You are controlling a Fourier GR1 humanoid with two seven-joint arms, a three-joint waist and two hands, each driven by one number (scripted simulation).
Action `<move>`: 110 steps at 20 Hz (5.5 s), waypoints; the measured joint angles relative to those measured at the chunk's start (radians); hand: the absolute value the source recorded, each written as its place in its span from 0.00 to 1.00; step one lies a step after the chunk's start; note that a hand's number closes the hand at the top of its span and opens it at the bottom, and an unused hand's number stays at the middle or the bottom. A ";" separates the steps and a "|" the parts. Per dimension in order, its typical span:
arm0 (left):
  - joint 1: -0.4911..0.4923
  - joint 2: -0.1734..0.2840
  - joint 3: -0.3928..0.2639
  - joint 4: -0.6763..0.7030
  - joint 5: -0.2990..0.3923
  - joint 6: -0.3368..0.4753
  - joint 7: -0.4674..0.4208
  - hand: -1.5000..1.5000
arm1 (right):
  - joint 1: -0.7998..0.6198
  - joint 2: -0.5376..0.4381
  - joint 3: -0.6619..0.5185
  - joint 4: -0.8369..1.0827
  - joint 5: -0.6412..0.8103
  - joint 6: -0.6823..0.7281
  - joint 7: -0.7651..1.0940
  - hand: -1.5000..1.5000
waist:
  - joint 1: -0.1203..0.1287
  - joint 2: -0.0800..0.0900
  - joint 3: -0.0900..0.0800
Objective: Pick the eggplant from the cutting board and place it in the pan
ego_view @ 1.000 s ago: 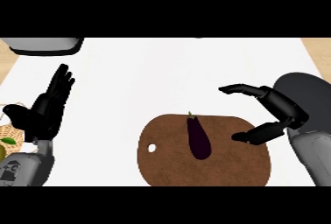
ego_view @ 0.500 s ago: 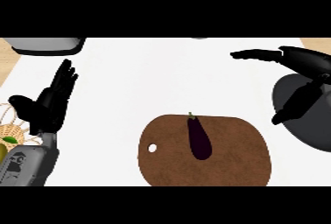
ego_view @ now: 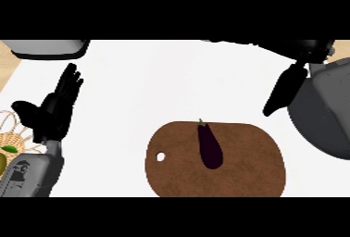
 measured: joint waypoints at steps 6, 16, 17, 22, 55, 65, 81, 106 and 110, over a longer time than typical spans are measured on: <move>0.017 -0.009 0.009 0.004 -0.014 -0.014 -0.014 0.50 | -0.019 0.132 0.016 0.007 -0.016 0.045 0.098 0.00 | -0.004 -0.002 0.000; 0.004 -0.020 0.044 0.024 -0.033 -0.038 -0.018 0.50 | 0.071 0.214 0.026 -0.105 0.019 0.115 0.238 0.00 | -0.010 -0.001 0.000; 0.005 -0.028 0.039 0.019 -0.041 -0.034 -0.015 0.50 | 0.076 0.225 0.028 -0.102 0.035 0.110 0.245 0.00 | -0.009 -0.001 0.000; 0.029 -0.051 0.030 -0.020 -0.062 -0.030 -0.006 0.50 | 0.135 0.233 0.034 -0.118 0.126 0.086 0.239 0.00 | -0.007 -0.001 0.001; 0.012 -0.078 0.103 -0.027 -0.101 -0.097 0.022 0.50 | 0.174 0.345 0.224 0.081 0.617 0.110 0.051 0.00 | -0.005 0.000 0.001; 0.033 -0.095 0.114 -0.035 -0.118 -0.105 0.009 0.50 | 0.203 0.387 0.247 0.158 0.743 0.069 -0.011 0.00 | -0.005 0.000 0.001; 0.005 -0.109 0.130 -0.010 -0.132 -0.120 0.006 0.50 | 0.207 0.403 0.284 0.295 0.898 -0.015 -0.204 1.00 | -0.005 -0.007 -0.003; 0.050 -0.100 0.161 -0.011 -0.134 -0.117 -0.002 0.50 | 0.421 0.524 -0.018 -0.175 0.999 -0.647 0.665 1.00 | -0.050 -0.018 0.000; 0.054 -0.101 0.156 -0.029 -0.129 -0.128 0.006 0.50 | 0.444 0.515 -0.016 -0.350 1.058 -0.662 0.789 1.00 | -0.036 -0.012 0.000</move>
